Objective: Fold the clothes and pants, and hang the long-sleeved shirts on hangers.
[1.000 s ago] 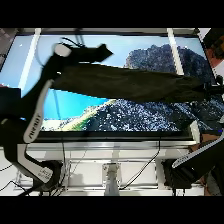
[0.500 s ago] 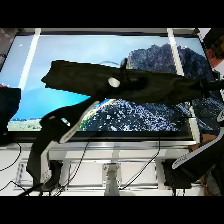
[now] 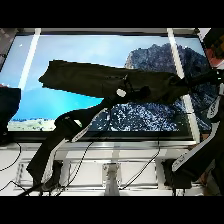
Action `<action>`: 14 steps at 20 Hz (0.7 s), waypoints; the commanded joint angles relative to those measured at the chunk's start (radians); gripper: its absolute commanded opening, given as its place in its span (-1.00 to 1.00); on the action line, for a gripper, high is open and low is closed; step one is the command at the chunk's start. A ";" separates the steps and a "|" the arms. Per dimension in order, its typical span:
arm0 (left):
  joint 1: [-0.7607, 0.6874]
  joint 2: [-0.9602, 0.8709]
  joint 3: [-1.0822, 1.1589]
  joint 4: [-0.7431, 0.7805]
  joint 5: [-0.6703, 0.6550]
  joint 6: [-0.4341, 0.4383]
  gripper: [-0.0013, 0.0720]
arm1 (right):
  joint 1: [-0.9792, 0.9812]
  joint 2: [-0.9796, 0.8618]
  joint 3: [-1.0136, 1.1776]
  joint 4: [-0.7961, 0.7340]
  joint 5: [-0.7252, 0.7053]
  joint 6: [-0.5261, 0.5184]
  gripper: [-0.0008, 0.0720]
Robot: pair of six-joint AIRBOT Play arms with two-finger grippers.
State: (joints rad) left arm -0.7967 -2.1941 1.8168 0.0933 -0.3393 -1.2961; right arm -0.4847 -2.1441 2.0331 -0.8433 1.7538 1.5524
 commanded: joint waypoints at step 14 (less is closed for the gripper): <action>0.056 0.271 0.002 0.496 -0.002 -0.029 -0.96 | 0.040 0.180 0.001 -0.006 -0.011 0.030 -0.90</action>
State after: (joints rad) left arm -0.7658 -2.0228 1.8172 0.3820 -0.3351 -1.3571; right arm -0.4454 -1.9781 2.0327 -0.8459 1.7432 1.5814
